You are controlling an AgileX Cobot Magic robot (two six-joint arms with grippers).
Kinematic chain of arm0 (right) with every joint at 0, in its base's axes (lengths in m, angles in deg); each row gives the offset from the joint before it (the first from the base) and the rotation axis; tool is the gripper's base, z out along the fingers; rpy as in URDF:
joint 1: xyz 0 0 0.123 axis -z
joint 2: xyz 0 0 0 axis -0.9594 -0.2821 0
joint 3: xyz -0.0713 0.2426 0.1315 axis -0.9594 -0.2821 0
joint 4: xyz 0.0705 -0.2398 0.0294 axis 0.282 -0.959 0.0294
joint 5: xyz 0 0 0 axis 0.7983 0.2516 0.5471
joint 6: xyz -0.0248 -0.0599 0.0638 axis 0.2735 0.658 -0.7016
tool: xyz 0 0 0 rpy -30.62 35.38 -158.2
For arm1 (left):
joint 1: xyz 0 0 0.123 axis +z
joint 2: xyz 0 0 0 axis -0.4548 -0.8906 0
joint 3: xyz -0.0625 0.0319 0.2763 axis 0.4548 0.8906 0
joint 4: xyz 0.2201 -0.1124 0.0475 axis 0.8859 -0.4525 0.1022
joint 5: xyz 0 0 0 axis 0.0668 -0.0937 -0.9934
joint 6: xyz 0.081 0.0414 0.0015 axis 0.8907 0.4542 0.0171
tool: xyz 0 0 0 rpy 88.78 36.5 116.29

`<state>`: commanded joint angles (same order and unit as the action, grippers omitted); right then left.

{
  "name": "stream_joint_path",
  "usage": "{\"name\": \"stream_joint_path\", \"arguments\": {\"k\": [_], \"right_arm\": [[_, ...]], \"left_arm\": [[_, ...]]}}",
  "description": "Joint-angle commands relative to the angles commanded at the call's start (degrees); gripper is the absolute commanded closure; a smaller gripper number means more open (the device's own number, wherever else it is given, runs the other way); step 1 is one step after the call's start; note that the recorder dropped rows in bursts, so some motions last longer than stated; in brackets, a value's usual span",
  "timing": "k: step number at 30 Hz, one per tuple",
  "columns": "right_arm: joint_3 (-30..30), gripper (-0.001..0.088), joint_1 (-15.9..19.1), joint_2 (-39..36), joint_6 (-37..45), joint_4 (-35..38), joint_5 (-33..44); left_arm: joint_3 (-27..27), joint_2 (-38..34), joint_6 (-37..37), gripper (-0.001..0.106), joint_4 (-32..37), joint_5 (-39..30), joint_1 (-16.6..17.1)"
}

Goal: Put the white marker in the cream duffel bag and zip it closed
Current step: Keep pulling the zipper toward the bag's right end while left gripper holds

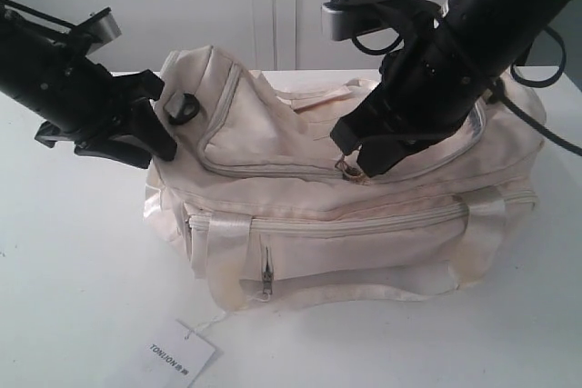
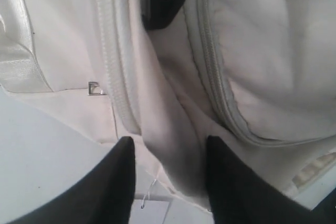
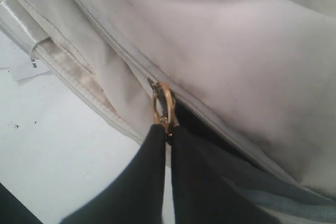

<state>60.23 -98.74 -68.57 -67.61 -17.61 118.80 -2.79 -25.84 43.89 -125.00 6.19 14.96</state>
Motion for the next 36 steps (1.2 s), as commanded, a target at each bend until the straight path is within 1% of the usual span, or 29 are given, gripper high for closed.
{"name": "stream_joint_path", "arguments": {"k": [1,2,3,5,7,9,11,13,19,25,30,32,34,36], "right_arm": [[0.0,0.0868,0.0,0.0,0.0,0.0,0.0],[0.0,0.0868,0.0,0.0,0.0,0.0,0.0],[0.0,0.0868,0.0,0.0,0.0,0.0,0.0],[0.0,0.0868,0.0,0.0,0.0,0.0,0.0],[0.0,0.0868,0.0,0.0,0.0,-0.1,0.0],[0.0,0.0868,0.0,0.1,0.0,-0.4,0.0],[0.0,0.0868,0.0,0.2,0.0,-0.6,0.1],[0.0,0.0868,0.0,0.2,0.0,-0.8,0.1],[0.0,0.0868,0.0,0.2,0.0,-1.6,0.1],[0.0,0.0868,0.0,0.3,-0.4,-4.7,0.1],[0.0,0.0868,0.2,2.4,-0.5,-6.0,-0.1],[0.0,0.0868,1.2,2.9,-1.0,-6.2,-0.2],[0.0,0.0868,2.9,3.1,-2.6,-6.8,-0.2],[0.0,0.0868,4.0,3.1,-2.7,-6.8,-0.1]], "left_arm": [[0.2,0.0,0.2,0.092,0.0,0.0,0.0],[0.2,0.0,1.1,0.104,0.0,-0.1,0.0],[0.2,0.0,1.8,0.105,0.0,-0.1,0.0],[0.2,0.0,2.9,0.105,0.3,-0.1,0.0],[0.2,0.0,2.9,0.105,3.6,0.1,0.0],[0.2,0.0,2.9,0.105,8.5,0.0,0.0],[0.2,0.0,2.6,0.105,11.3,0.0,0.0],[0.2,0.0,2.6,0.105,12.5,0.0,0.0],[0.2,0.0,2.6,0.105,12.6,-0.1,0.0],[0.2,0.0,2.6,0.105,12.6,-0.6,0.0],[0.2,0.0,2.6,0.105,12.7,-0.9,0.0],[0.2,0.0,1.7,0.105,12.6,-0.9,0.0],[0.2,0.0,-1.2,0.105,12.9,0.4,0.0],[0.2,0.5,-1.7,0.105,12.9,1.5,0.0]]}}
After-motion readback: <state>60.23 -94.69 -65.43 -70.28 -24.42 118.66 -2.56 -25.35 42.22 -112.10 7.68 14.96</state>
